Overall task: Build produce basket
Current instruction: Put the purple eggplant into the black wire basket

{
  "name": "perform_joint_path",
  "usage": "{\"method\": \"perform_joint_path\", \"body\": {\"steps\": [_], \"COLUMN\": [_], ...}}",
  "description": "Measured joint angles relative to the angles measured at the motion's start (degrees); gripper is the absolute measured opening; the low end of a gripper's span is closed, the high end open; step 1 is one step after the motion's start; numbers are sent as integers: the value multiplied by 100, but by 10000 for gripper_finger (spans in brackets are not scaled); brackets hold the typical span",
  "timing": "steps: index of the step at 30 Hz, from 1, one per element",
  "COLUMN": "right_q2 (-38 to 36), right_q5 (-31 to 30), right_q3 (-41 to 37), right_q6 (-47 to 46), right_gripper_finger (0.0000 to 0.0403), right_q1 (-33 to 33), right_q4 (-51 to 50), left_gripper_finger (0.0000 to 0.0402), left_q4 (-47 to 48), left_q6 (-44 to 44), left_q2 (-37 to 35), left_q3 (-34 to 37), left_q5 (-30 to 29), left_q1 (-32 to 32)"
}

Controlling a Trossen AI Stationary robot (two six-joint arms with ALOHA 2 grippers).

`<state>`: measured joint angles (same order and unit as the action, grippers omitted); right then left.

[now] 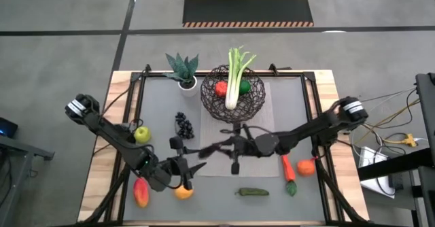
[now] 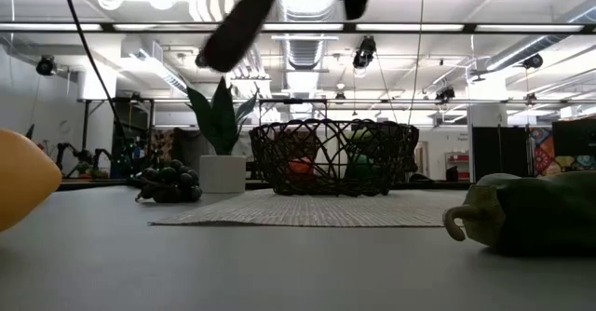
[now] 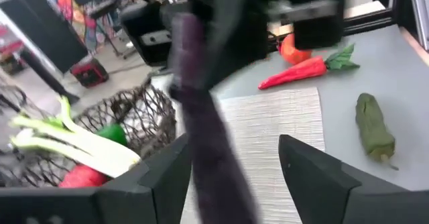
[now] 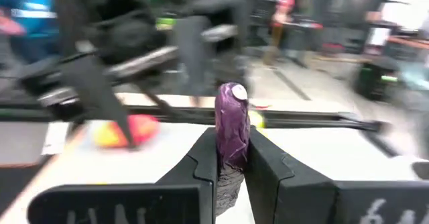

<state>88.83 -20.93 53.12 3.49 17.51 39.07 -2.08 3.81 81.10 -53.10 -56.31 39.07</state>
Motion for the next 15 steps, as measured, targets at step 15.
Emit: {"method": "perform_joint_path", "body": {"steps": [15], "right_q2": [-2309], "right_q5": [-1959], "right_q3": [194], "right_q6": [-2595], "right_gripper_finger": [34], "right_q1": [-2076], "right_q4": [-5004], "left_gripper_finger": [205], "left_q4": [-64], "left_q6": [-1184], "left_q2": [-401], "left_q3": [330], "left_q5": [2], "left_q1": [-11]}}
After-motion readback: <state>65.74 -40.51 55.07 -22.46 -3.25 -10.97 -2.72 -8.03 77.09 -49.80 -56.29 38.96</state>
